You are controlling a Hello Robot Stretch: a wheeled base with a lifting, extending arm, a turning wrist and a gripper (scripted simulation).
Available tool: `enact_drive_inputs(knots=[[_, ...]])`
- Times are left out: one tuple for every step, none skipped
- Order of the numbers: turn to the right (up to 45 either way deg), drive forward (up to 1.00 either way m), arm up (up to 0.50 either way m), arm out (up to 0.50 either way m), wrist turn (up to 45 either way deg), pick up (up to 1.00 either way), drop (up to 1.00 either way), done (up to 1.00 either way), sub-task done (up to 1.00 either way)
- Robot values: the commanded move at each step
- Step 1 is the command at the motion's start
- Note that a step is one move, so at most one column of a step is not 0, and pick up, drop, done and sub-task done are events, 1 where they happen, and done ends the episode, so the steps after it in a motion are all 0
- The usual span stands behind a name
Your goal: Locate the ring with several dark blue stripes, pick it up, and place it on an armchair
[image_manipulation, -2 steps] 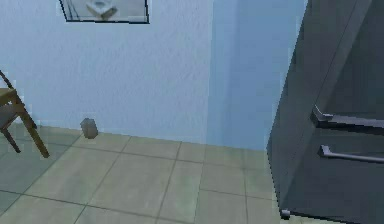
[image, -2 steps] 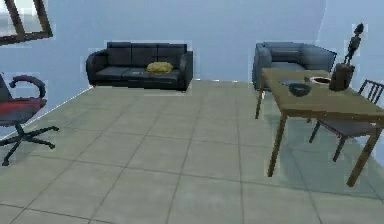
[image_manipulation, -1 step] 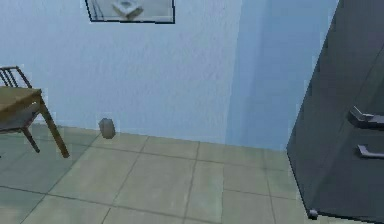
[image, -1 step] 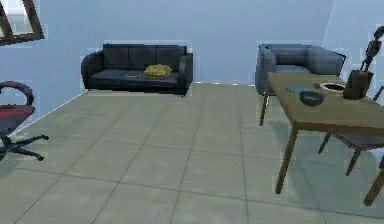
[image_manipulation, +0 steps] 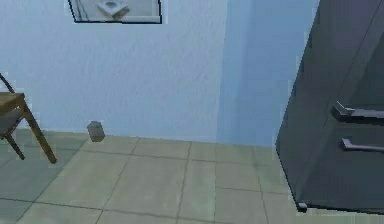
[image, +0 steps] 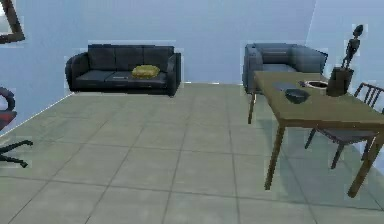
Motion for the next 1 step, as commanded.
enact_drive_inputs(knots=[[0.0,1.0,0.0,0.0,0.0,0.0,0.0,0.0,0.0]])
